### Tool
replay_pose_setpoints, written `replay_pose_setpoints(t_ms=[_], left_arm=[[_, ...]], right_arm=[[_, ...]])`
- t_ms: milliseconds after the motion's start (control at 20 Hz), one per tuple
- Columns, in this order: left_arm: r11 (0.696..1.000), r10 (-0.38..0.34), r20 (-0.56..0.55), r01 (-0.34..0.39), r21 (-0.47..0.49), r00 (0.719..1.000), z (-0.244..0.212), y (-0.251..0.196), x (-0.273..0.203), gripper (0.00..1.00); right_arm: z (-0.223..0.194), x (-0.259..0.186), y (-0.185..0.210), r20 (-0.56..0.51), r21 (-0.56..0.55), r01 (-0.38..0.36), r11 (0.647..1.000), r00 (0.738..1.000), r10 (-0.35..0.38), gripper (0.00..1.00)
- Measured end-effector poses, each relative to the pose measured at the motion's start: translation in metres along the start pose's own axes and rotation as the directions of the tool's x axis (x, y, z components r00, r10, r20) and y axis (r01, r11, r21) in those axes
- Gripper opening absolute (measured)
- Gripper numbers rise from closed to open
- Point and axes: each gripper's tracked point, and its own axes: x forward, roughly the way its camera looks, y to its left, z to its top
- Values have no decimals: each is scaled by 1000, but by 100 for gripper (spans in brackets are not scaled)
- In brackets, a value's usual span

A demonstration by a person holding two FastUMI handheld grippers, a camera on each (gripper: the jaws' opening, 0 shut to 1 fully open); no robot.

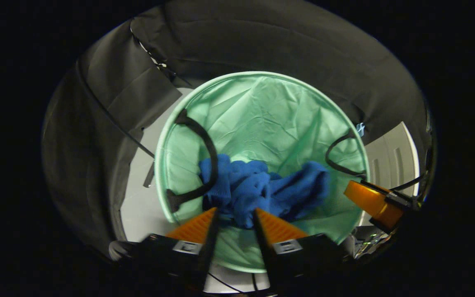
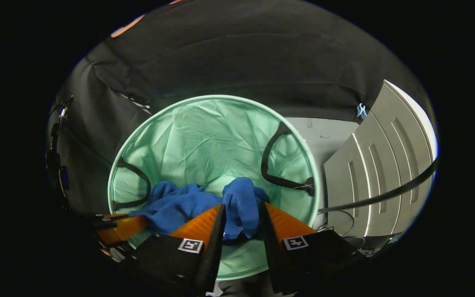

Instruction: Grasp the clothes on the hanger with both hands and then place them into the laundry hamper below.

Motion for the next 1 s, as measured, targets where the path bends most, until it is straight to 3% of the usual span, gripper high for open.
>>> replay_pose_setpoints(t_ms=[50,100,150,200,250,450,650,800,1000], left_arm=[[1000,6,19,-6,-2,1000,9,-3,-5,72],[999,36,54,-37,18,998,13,1,-10,99],[997,59,93,-64,47,994,20,7,-23,95],[993,77,133,-87,76,988,29,9,-37,96],[990,86,172,-103,92,981,38,8,-51,96],[991,49,320,-86,104,946,72,-3,-113,96],[992,34,483,-90,93,875,106,0,-184,96],[990,36,589,-108,87,807,129,7,-245,96],[990,29,701,-115,76,713,146,21,-327,96]], right_arm=[[6,-6,0,26,22,2,1000,1000,-2,62],[14,-15,3,56,36,3,999,998,-6,70],[22,-25,5,96,44,23,999,995,-27,79],[31,-39,10,130,29,19,999,991,-23,84],[36,-54,12,162,-3,18,1000,987,-18,99],[86,-113,28,312,-123,55,991,950,-14,99],[113,-185,49,430,-160,34,987,902,38,99],[142,-252,55,529,-167,30,986,846,64,99],[176,-336,67,658,-182,23,983,746,104,98]])
